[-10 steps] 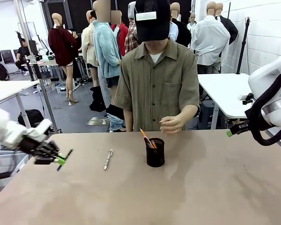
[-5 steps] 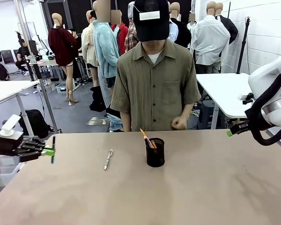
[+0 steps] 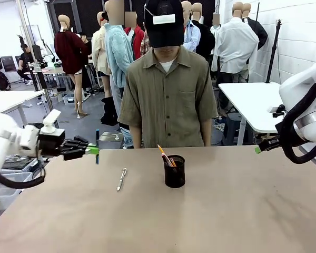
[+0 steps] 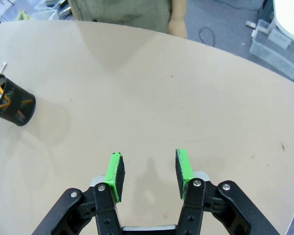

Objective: Place the pens into the pen holder.
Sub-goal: Pick up a writing instrument from the table and place it into the Pen holder.

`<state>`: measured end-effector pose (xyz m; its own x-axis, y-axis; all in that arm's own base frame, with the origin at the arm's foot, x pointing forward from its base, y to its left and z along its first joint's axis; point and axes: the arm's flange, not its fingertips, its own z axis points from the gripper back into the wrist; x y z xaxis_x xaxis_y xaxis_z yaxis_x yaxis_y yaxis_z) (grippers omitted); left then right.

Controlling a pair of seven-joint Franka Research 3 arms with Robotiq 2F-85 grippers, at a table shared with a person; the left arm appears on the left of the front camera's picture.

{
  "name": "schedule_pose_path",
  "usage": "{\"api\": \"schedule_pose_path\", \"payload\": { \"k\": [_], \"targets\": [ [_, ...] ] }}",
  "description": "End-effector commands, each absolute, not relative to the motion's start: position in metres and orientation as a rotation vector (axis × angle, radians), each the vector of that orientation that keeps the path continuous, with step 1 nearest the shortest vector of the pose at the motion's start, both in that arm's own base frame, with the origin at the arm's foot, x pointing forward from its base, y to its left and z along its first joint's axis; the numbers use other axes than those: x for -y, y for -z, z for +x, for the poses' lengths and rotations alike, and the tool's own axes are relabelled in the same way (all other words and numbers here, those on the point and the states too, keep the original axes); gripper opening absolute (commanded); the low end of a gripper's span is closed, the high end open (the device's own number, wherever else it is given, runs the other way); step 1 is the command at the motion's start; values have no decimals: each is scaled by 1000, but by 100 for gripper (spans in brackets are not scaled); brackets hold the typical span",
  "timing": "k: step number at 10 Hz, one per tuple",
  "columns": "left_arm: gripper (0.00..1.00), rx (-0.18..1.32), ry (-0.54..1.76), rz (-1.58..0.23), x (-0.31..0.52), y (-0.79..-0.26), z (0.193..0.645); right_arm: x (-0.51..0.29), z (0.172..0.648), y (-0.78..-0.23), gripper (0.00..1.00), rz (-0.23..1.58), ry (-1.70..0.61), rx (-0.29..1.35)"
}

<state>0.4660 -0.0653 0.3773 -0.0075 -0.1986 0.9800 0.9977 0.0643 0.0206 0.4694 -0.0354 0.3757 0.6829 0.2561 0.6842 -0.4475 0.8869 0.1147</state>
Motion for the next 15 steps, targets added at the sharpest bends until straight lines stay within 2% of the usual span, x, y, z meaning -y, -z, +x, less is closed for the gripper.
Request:
{"api": "schedule_pose_path", "payload": {
  "k": [1, 3, 4, 5, 6, 7, 8, 13, 15],
  "targets": [
    [0, 1108, 1224, -1002, 108, -403, 484, 37, 470, -375, 55, 294, -414, 727],
    [0, 1079, 1200, -1060, 157, -414, 508, 37, 470, -375, 55, 294, -414, 727],
    [0, 1004, 1180, -1082, 180, -415, 519, 37, 470, -375, 55, 294, -414, 727],
    [0, 1098, 1243, -1050, 146, -417, 491, 37, 470, -375, 55, 294, -414, 727],
    [0, 1098, 1243, -1050, 146, -417, 491, 37, 470, -375, 55, 294, -414, 727],
    [0, 1054, 1229, -1071, 175, -418, 504, 37, 470, -375, 55, 294, -414, 727],
    [0, 1101, 1235, -1100, 188, -411, 502, 37, 470, -375, 55, 294, -414, 727],
    [0, 1051, 1271, -1151, 264, -386, 533, 37, 470, -375, 55, 294, -414, 727],
    [0, 1080, 1246, -1196, 277, -381, 542, 37, 470, -375, 55, 294, -414, 727]
  ]
}}
